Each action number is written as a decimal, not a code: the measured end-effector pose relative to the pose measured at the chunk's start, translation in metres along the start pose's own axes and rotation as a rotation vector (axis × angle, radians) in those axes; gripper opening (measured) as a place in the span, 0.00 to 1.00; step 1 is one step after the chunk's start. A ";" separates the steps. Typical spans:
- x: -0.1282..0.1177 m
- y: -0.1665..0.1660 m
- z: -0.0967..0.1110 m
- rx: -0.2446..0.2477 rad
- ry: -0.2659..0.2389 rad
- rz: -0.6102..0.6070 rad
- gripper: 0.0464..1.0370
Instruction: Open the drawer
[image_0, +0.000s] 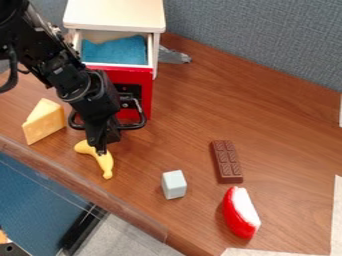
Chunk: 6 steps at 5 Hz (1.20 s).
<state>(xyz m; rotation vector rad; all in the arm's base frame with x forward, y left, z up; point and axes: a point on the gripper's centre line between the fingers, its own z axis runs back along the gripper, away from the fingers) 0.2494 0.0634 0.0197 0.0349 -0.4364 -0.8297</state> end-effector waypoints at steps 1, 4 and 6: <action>-0.001 0.000 0.000 0.000 0.002 -0.001 0.13; 0.007 -0.002 0.015 0.001 0.002 0.043 0.95; 0.020 0.009 0.048 -0.018 -0.042 0.162 0.96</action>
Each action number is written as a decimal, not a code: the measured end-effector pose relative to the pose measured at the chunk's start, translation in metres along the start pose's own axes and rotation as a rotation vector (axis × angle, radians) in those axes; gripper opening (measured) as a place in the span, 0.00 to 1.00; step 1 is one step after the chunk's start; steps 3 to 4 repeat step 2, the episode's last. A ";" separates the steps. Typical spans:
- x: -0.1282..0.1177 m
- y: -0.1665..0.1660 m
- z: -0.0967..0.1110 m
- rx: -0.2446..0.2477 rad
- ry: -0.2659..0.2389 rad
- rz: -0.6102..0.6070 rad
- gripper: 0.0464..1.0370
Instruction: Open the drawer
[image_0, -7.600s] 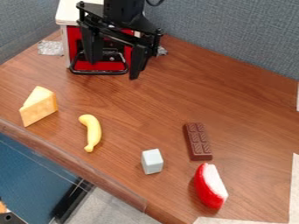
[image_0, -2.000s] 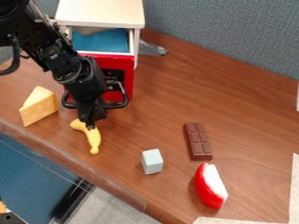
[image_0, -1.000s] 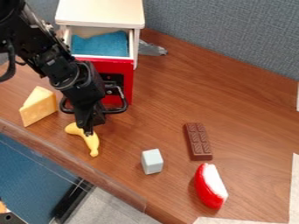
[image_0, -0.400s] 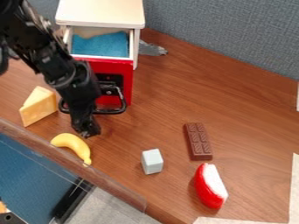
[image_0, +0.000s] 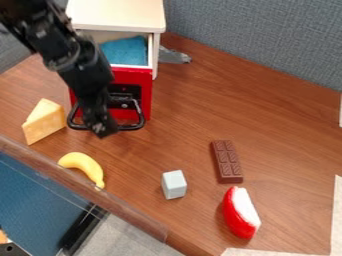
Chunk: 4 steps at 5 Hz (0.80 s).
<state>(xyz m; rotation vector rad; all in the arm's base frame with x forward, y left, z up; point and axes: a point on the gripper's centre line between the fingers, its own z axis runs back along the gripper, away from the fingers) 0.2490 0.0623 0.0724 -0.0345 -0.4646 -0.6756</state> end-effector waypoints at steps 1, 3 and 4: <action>-0.006 0.004 0.017 0.003 0.103 0.162 0.96; -0.011 0.004 0.034 0.053 0.224 0.221 0.96; -0.011 0.004 0.034 0.053 0.224 0.221 0.96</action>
